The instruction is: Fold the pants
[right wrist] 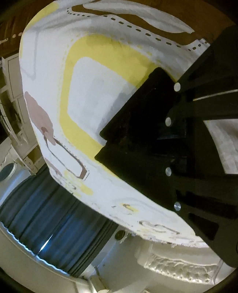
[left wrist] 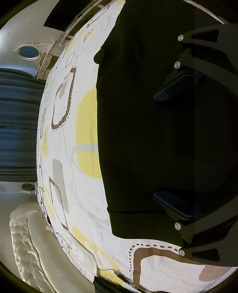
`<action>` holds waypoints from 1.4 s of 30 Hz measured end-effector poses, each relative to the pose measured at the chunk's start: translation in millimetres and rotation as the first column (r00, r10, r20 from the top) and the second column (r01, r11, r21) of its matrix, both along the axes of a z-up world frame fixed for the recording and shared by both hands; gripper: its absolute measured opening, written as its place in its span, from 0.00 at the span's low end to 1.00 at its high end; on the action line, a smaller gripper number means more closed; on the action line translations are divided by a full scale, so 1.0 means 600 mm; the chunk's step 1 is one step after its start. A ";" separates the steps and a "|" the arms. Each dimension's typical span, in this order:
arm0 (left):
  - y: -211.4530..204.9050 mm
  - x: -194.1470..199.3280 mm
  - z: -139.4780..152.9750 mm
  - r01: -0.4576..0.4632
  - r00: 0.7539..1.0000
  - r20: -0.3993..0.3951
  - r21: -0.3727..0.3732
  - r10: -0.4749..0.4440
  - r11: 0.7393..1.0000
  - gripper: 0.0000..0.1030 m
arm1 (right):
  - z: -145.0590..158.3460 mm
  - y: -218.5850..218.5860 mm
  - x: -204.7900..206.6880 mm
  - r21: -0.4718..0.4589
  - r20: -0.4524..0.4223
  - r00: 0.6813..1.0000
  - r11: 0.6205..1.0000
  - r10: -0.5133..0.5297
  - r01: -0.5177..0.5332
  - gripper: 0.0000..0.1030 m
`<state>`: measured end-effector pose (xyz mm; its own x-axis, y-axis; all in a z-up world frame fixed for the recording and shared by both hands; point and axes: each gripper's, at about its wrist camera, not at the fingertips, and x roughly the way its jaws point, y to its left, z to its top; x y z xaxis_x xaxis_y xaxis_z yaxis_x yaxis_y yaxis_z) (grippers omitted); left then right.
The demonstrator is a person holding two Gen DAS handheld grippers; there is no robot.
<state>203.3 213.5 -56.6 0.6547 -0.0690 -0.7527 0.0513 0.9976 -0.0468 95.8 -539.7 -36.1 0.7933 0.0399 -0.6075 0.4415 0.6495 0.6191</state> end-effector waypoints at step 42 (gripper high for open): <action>-0.006 -0.010 0.003 0.019 1.000 0.025 -0.010 -0.019 1.000 0.95 | -0.076 0.202 0.030 0.356 0.109 0.972 0.905 0.208 -0.234 0.41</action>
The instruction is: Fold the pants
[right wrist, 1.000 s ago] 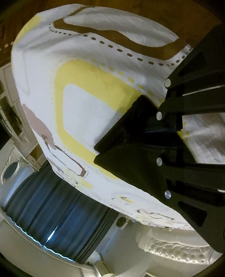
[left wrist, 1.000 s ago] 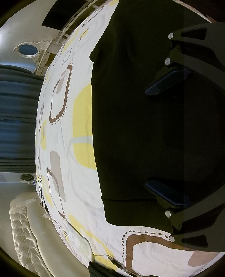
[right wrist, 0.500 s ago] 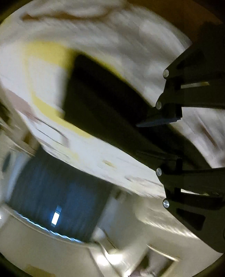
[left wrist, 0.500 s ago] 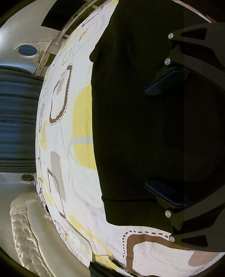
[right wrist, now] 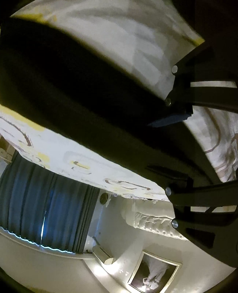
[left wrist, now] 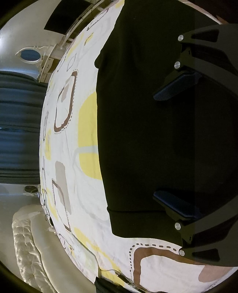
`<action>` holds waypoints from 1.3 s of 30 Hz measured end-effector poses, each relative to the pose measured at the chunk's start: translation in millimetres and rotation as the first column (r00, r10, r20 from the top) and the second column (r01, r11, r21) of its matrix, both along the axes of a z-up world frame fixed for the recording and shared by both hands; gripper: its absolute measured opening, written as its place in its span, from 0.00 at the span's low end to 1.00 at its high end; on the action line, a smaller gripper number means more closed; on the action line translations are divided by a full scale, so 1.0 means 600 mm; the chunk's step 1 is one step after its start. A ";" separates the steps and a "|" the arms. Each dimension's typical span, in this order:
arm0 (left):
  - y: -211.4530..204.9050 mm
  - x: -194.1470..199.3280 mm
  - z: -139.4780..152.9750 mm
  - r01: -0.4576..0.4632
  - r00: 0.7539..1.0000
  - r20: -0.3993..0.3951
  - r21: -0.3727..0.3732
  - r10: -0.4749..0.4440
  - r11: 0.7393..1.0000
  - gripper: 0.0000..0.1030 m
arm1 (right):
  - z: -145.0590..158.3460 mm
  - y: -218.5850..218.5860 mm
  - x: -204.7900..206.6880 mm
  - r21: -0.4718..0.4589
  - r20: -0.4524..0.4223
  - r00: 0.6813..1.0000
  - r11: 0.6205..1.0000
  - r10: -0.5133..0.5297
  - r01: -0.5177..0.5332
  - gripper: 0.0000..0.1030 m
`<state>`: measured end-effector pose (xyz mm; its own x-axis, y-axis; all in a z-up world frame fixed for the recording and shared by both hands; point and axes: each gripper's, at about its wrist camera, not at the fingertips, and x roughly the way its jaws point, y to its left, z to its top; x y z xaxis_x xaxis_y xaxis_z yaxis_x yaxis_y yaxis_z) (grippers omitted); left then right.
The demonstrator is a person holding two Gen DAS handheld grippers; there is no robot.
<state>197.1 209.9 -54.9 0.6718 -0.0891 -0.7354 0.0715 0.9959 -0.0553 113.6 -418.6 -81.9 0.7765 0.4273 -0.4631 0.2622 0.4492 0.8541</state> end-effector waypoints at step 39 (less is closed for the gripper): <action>-0.125 -0.156 0.056 -0.070 0.996 -0.083 -0.376 0.042 0.924 0.95 | -0.010 0.224 -0.028 0.118 0.007 0.947 0.940 0.321 -0.320 0.38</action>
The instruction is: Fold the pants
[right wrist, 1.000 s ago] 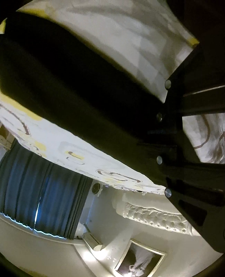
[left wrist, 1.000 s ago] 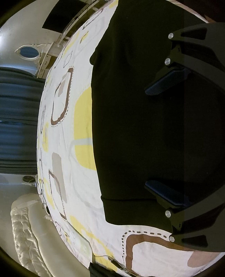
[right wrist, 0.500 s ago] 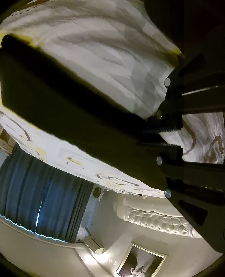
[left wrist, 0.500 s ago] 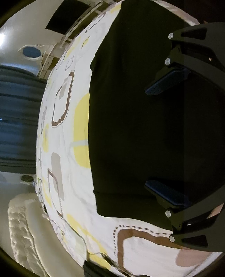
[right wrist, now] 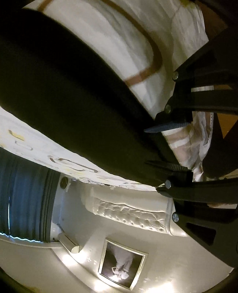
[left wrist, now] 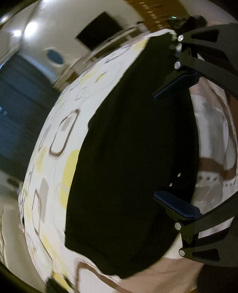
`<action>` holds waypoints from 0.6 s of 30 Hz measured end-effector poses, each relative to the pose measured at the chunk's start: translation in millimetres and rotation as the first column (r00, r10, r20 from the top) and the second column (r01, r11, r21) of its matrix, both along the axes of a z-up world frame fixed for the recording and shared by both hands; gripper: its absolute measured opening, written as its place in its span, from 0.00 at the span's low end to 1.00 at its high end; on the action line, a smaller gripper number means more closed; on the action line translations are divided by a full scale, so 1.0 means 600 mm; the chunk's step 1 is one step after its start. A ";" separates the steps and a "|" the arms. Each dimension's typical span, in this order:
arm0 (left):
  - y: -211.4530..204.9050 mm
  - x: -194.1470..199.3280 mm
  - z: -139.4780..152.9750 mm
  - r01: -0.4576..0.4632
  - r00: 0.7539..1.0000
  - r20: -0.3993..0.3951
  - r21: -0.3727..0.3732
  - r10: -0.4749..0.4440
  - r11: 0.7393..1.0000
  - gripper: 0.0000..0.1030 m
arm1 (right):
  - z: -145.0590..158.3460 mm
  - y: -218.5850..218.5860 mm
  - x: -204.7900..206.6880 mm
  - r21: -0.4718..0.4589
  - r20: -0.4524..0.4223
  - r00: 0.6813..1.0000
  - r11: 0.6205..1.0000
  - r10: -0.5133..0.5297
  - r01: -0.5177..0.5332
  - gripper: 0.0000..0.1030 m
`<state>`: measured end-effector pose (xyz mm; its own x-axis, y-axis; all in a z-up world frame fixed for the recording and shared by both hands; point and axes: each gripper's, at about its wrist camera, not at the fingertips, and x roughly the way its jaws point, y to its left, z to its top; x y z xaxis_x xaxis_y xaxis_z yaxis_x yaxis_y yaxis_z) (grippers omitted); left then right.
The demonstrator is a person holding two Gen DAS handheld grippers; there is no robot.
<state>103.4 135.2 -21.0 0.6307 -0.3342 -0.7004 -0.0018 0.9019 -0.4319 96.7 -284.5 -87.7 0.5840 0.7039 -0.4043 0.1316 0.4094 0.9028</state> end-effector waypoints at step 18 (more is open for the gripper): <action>0.008 -0.045 -0.087 -0.422 0.886 -0.377 -0.417 0.269 0.805 0.95 | 0.015 0.012 -0.002 0.022 0.019 1.000 0.999 0.024 -0.024 0.54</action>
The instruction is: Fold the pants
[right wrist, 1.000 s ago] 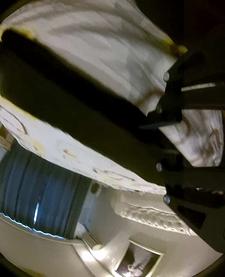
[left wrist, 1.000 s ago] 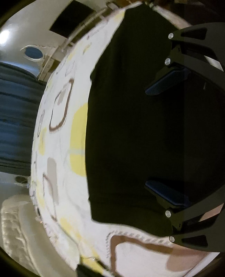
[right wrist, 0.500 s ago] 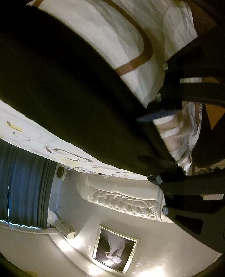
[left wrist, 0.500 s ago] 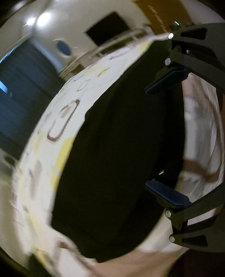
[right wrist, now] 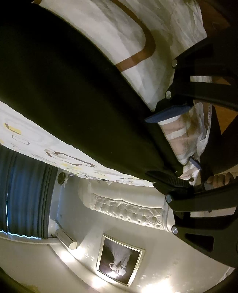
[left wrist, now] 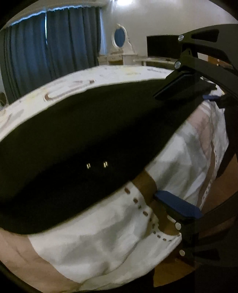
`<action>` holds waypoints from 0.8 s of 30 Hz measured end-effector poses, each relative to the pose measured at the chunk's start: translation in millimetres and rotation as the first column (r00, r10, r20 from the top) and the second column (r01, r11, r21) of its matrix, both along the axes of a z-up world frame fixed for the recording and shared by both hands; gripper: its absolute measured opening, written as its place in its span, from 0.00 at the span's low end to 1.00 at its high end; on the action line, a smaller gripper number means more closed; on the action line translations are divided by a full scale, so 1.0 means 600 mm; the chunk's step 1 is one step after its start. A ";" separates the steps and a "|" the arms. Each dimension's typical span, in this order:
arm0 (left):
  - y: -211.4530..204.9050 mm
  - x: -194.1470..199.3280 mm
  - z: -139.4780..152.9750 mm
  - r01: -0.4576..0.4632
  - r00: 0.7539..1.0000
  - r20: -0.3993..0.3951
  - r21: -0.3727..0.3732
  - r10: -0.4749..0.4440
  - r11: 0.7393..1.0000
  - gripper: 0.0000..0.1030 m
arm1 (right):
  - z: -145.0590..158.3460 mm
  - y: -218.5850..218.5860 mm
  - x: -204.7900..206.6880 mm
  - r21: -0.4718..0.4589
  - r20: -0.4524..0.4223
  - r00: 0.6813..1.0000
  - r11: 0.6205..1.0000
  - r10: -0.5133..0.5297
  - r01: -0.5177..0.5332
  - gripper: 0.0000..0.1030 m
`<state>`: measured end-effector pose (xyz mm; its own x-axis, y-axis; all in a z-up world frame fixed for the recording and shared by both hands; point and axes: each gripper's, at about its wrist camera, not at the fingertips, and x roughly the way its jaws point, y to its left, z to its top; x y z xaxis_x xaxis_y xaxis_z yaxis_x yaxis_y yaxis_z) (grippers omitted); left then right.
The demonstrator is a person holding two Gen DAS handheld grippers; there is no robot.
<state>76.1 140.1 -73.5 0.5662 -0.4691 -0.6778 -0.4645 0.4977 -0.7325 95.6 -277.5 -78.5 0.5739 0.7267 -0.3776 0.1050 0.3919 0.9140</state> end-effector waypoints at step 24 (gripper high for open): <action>0.009 0.003 0.026 -0.120 0.984 0.102 -0.201 0.143 0.972 0.95 | 0.004 0.001 0.003 0.011 0.002 1.000 1.000 0.019 -0.019 0.59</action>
